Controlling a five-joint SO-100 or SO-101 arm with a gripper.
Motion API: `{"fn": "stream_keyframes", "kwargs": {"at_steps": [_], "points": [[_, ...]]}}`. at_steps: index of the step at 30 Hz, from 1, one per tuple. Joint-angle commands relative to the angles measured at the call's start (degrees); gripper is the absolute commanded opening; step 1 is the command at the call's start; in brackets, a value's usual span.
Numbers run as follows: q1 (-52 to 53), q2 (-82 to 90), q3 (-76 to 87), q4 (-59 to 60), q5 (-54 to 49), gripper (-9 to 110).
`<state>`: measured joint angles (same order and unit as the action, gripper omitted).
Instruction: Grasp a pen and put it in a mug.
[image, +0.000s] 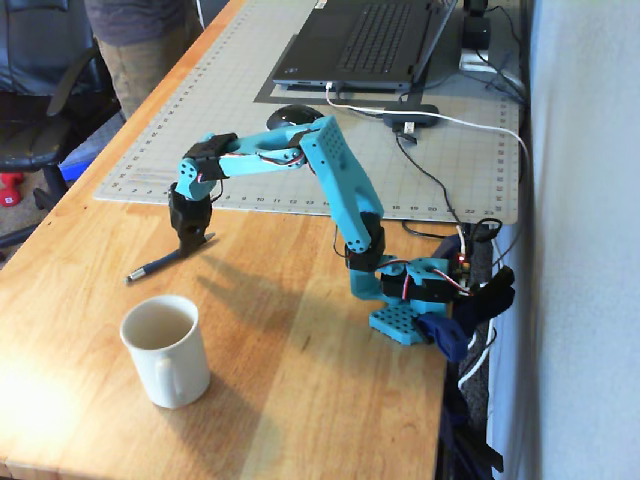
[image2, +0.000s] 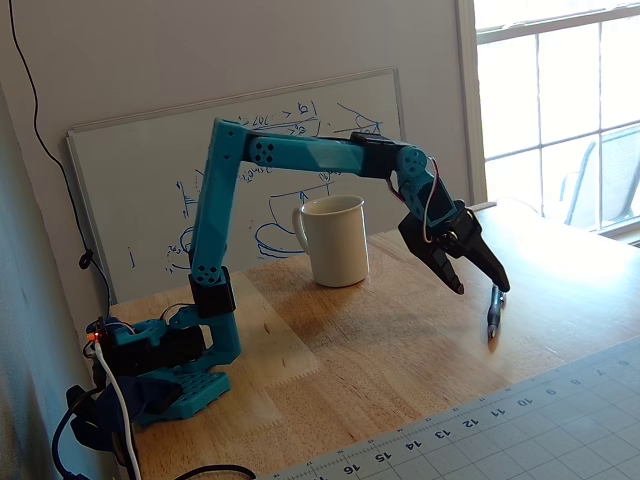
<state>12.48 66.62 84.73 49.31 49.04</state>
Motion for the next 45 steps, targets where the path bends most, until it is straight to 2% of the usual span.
{"fn": "stream_keyframes", "kwargs": {"at_steps": [1,7,24,37,45], "points": [[0.3,-2.1,-9.0,-0.9,0.7,29],[0.4,-7.5,-15.0,-0.2,0.8,29],[0.0,-13.0,-15.8,-0.1,0.1,28],[0.4,-13.6,-15.9,-0.7,-0.2,0],[0.4,-10.7,-15.9,-0.7,0.6,1]]}}
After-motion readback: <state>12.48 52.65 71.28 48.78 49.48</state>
